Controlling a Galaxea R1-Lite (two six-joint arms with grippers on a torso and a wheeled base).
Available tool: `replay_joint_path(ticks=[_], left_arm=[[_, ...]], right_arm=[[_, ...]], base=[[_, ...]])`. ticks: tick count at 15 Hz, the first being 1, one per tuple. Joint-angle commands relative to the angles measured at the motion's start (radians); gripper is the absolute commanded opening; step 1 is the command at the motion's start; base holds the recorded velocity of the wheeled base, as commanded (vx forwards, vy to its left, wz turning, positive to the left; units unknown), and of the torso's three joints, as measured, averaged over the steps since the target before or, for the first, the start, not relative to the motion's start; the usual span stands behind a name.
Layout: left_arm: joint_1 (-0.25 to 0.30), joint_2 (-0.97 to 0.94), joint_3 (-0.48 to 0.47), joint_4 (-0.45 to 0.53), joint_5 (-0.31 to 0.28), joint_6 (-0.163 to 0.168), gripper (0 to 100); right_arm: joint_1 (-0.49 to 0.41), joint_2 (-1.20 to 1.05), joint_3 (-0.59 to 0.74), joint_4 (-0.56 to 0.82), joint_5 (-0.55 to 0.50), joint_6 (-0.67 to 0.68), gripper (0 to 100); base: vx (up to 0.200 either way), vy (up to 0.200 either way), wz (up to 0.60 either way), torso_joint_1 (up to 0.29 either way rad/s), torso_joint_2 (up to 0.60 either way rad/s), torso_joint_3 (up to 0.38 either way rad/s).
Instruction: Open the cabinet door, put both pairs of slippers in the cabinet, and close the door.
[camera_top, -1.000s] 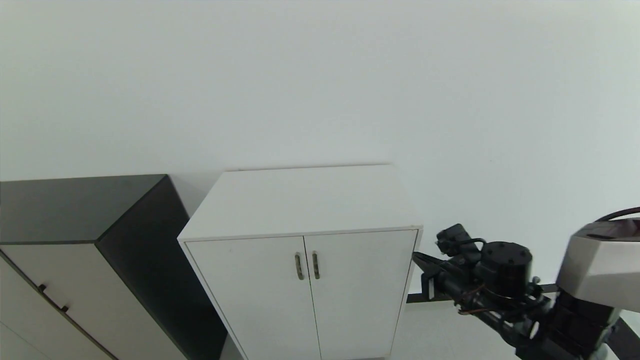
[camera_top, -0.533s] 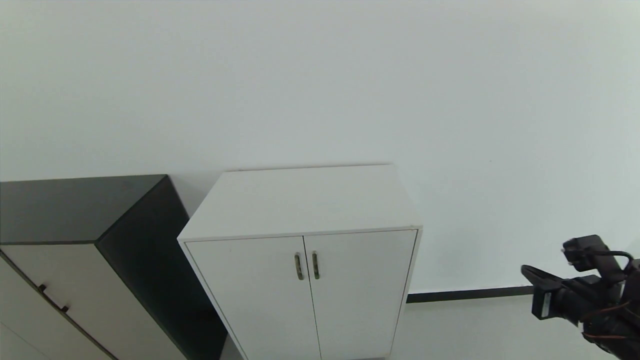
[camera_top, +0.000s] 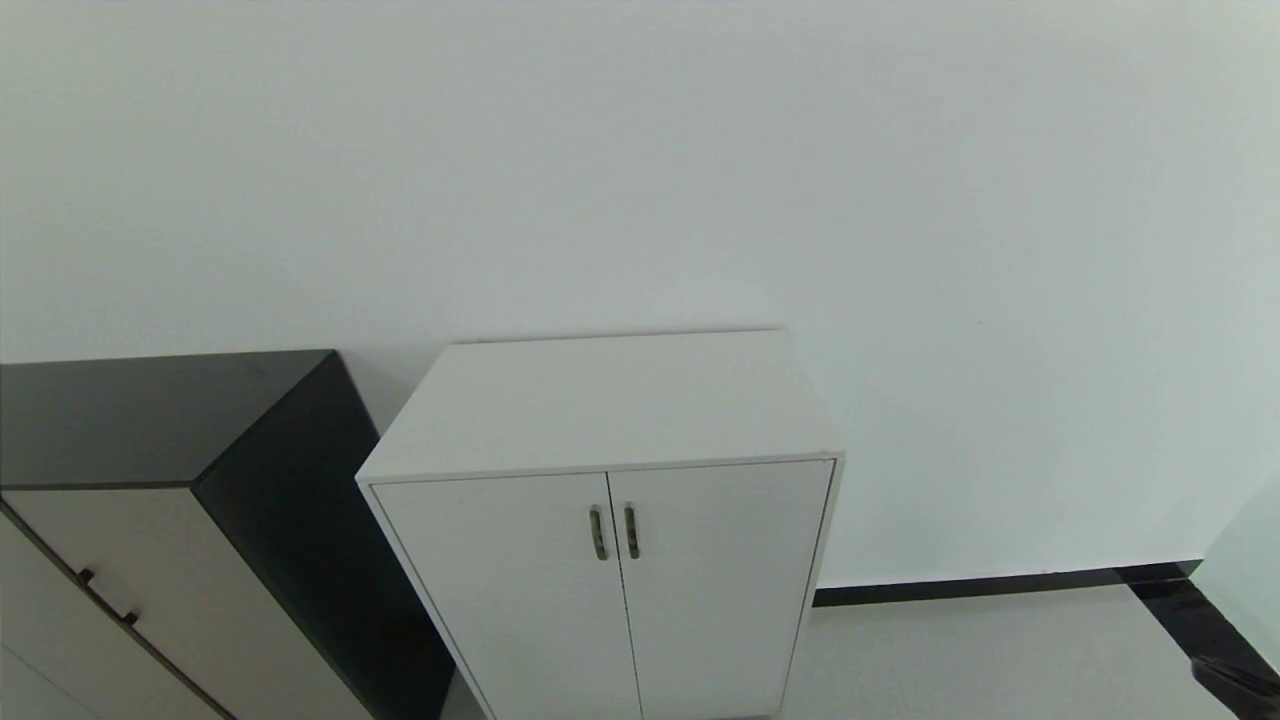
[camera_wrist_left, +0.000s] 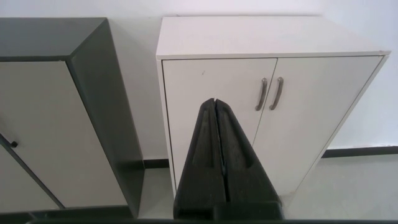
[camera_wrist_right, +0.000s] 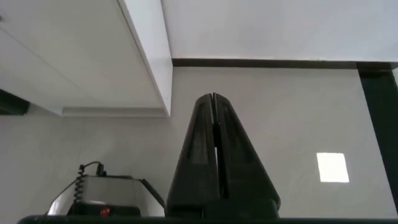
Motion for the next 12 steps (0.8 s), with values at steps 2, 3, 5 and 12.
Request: replay_joint_path(ticks=[2,3,5,12], left_arm=[[0.000,0.000,0.000,0.000,0.001,0.000,0],[0.000,0.000,0.000,0.000,-0.001,0.000,0],[0.000,0.000,0.000,0.000,-0.001,0.000,0],[0.000,0.000,0.000,0.000,0.001,0.000,0]], right_arm=[[-0.016,-0.712,0.000,0.541,0.021,0.001,0],[-0.008,-0.760,-0.002,0.566,0.021,0.007,0],[-0.006,-0.898,-0.002,0.558,0.018,0.014,0],[-0.048,-0.979,0.000,0.558,-0.005,0.003,0]], base=[[0.000,0.000,0.00,0.000,0.00,0.000],[0.000,0.000,0.00,0.000,0.00,0.000],[0.000,0.000,0.00,0.000,0.00,0.000],[0.000,0.000,0.00,0.000,0.00,0.000]])
